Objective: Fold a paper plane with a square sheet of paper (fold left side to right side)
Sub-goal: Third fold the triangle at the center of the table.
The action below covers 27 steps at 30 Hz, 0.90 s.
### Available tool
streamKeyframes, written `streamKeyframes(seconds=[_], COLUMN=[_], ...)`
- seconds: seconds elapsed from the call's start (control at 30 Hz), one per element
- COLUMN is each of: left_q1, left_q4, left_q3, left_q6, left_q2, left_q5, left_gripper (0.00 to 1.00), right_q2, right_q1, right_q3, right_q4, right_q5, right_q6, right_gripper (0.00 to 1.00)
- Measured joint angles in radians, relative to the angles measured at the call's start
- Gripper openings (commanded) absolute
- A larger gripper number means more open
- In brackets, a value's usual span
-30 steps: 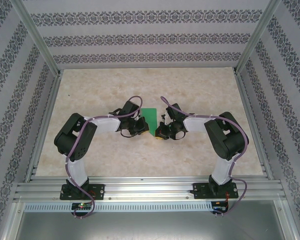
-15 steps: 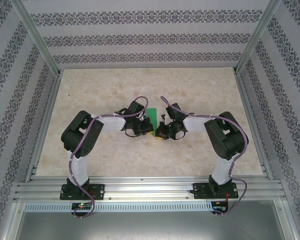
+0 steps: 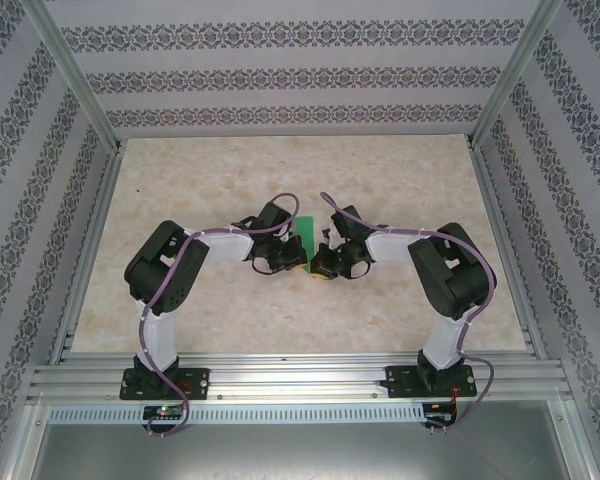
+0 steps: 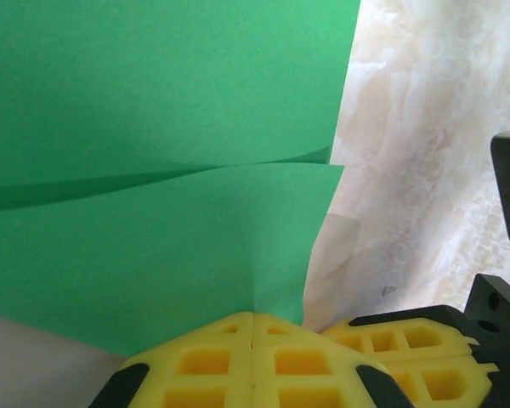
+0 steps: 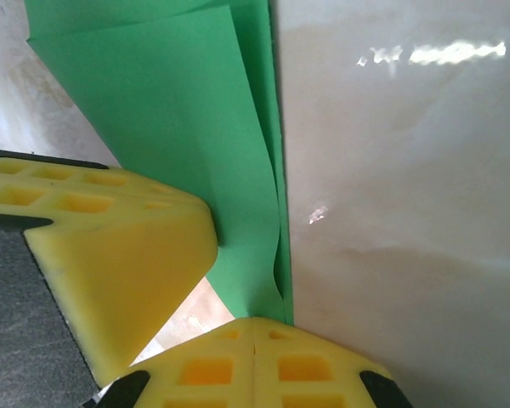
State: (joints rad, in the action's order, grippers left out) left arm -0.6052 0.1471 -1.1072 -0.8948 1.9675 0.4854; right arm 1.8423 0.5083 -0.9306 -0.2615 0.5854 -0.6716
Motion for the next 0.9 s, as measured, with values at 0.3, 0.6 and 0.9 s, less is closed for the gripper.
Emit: streamKeyframes(seconds=[0.3,0.6,0.9], left_q1=[0.01,0.074,0.146], left_q4=[-0.002,0.0,0.019], left_q3=[0.005,0.014,0.002], left_q6=[0.058,0.109,0.153], left_q2=[-0.002,-0.011,-0.011], left_q5=[-0.001,-0.008,-0.023], left_gripper=[0.08,0.09,0.11], right_q2=[0.006,0.013,0.018], right_q1=[0.0,0.0,0.0], right_q3=[-0.014,-0.02,-0.025], right_q4=[-0.024,-0.006,-0.004], right_q5=[-0.004,-0.01,-0.011], right_q6=[0.013,0.013,0.013], right_gripper=[0.03,0.02,0.02])
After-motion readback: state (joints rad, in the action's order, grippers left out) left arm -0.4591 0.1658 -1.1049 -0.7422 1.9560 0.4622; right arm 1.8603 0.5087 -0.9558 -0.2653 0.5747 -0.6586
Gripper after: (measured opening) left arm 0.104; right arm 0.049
